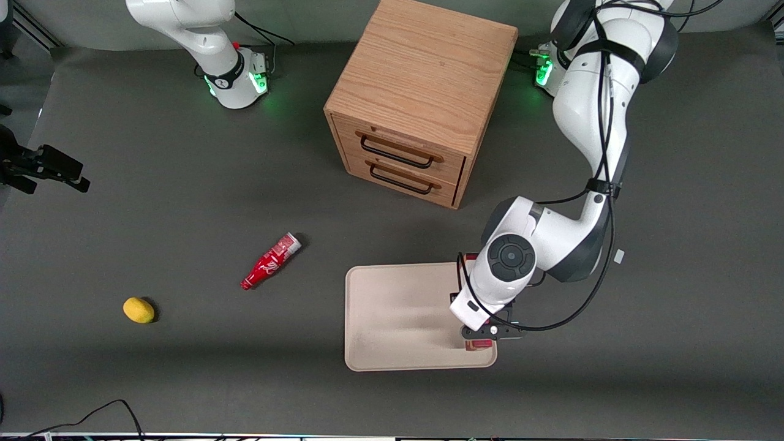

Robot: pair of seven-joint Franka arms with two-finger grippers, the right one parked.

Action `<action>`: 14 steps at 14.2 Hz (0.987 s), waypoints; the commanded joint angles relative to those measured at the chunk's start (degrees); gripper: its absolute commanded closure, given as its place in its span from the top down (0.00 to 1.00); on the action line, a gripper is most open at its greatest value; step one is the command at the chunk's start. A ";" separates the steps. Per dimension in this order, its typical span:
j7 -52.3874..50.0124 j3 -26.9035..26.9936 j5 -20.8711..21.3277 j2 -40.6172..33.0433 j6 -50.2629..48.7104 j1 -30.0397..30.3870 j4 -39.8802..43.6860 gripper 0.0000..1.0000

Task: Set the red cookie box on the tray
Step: 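Carry the box over the cream tray and lower it onto it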

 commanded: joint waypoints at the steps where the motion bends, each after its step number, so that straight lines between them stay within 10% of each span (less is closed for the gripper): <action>1: -0.92 0.90 1.11 1.86 1.66 -0.59 2.65 0.00; 8: -0.30 0.99 3.40 4.06 5.09 -0.59 2.30 0.07; 9: -0.30 0.99 3.40 4.15 5.09 -0.51 2.21 0.19; 10: -0.47 0.99 3.40 4.15 5.44 -0.51 1.95 0.73; 11: -0.48 0.99 3.40 4.15 5.71 -0.59 1.77 1.00; 14: -0.65 0.90 3.40 4.06 5.80 -0.59 1.68 1.00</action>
